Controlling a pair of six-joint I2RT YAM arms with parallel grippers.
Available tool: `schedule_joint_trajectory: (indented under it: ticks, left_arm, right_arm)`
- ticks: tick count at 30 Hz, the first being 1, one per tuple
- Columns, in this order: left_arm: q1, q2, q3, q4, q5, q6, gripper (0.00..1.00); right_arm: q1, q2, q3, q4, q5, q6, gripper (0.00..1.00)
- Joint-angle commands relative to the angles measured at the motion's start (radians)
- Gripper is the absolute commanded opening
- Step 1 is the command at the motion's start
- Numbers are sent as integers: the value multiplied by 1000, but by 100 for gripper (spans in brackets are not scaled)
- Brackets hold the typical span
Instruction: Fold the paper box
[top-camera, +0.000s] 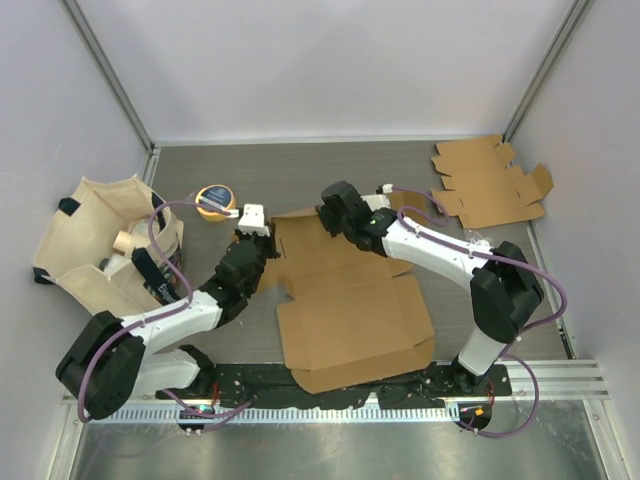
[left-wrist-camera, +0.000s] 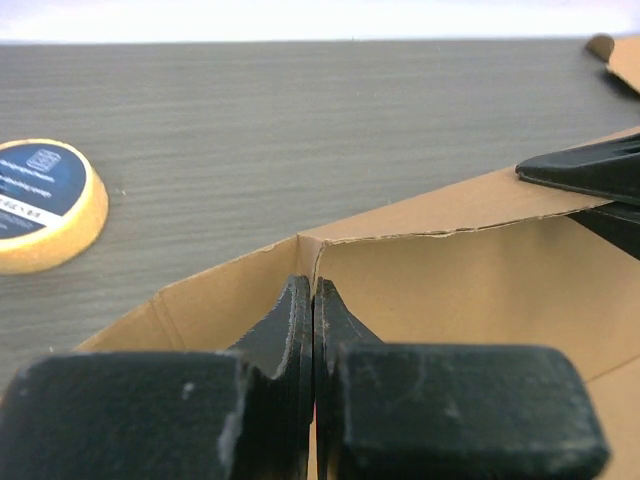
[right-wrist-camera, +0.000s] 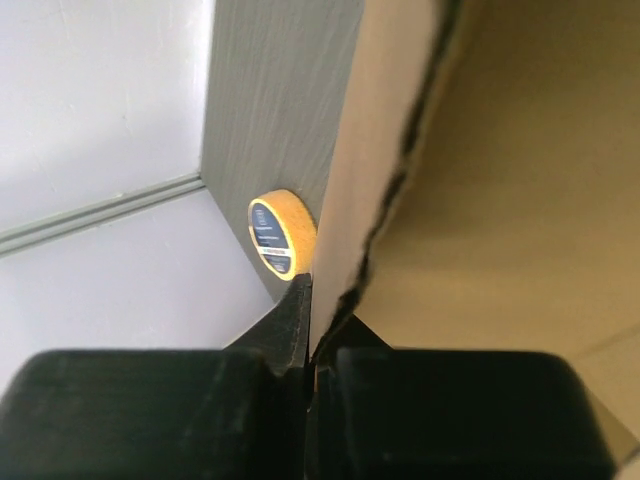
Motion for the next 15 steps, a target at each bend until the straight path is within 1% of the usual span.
schedule_joint_trajectory:
  ticks: [1,3,6,7,8,9,10,11,12,15]
  left_arm:
    - [-13,-50,-56,82,-39,-25,0]
    - [-18,-84,-71,55,-33,-46,1]
    - [-24,-130,-87,15,-5,-94,3]
    - [-24,-141,-76,-1,-3,-101,4]
    - [-24,-150,-64,-34,-3,-103,7]
    - [-24,-150,-50,-51,-8,-97,13]
    - [-24,-148,-18,-62,-11,-79,16]
    - [-24,-136,1,-89,-20,-65,24]
    - [-22,-130,39,-105,-52,-57,27]
    - [-4,-86,112,-148,-109,-40,30]
  right_arm:
    - [44,-101,-152,152,84,-100,2]
    - [48,-138,-220,223,96,-128,1]
    - [49,-163,-310,406,93,-189,1]
    - [41,-160,-312,460,84,-198,1]
    - [36,-149,-309,486,73,-211,1]
    - [32,-125,-291,512,59,-232,1]
    - [24,-112,-285,577,33,-237,1]
    - [12,-100,-268,606,30,-241,2]
    - [3,-88,-257,629,19,-249,2]
    - [-34,-38,-225,716,-36,-266,4]
